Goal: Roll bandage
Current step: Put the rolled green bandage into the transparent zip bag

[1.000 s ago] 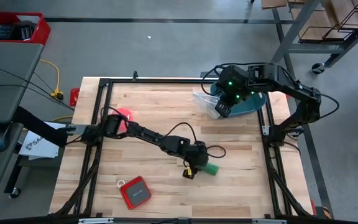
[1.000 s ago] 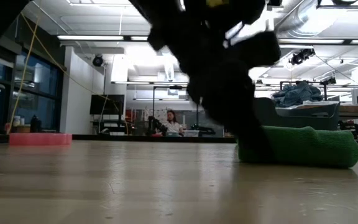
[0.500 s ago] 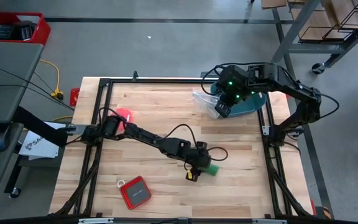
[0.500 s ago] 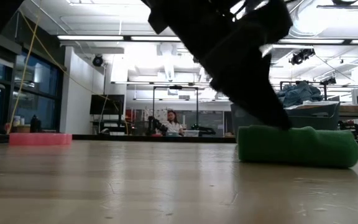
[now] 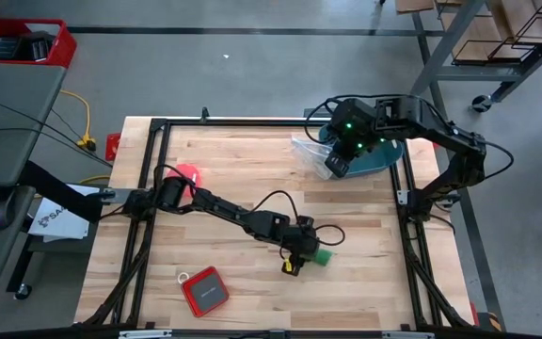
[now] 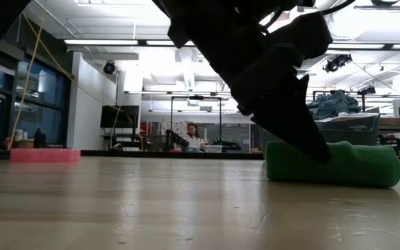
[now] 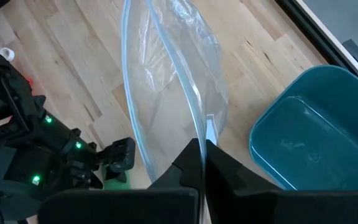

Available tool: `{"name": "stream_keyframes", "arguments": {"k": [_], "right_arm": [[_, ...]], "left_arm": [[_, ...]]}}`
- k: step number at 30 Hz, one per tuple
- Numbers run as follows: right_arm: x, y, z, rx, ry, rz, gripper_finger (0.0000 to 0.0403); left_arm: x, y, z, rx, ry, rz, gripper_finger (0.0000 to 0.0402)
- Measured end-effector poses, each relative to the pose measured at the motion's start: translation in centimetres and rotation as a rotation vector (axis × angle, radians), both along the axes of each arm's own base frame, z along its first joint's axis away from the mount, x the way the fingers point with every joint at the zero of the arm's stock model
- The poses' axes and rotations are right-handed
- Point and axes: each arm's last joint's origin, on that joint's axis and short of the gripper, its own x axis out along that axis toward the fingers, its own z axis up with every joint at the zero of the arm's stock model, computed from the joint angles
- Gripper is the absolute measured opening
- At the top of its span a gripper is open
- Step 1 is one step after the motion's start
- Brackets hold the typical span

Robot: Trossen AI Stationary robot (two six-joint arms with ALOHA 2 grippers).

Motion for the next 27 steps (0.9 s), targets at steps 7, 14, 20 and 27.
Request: {"name": "stream_keyframes", "arguments": {"k": [7,14,20,27], "right_arm": [[0.1,0.0,0.0,-0.001,-0.004,0.0,0.0],[0.0,0.0,0.0,0.0,-0.002,-0.001,0.0],[-0.2,0.0,-0.1,-0.001,0.023,0.008,0.0],[-0.4,-0.4,-0.2,0.001,0.045,0.037,0.0]], "left_arm": [[-0.1,-0.2,0.0,-0.005,0.006,-0.019,0.0213],[-0.3,-1.0,0.3,-0.128,0.026,0.028,0.0026],[-2.0,-0.7,5.4,-0.157,0.03,-0.018,0.0027],[-8.0,0.8,17.9,-0.143,-0.138,-0.064,0.0027]]}}
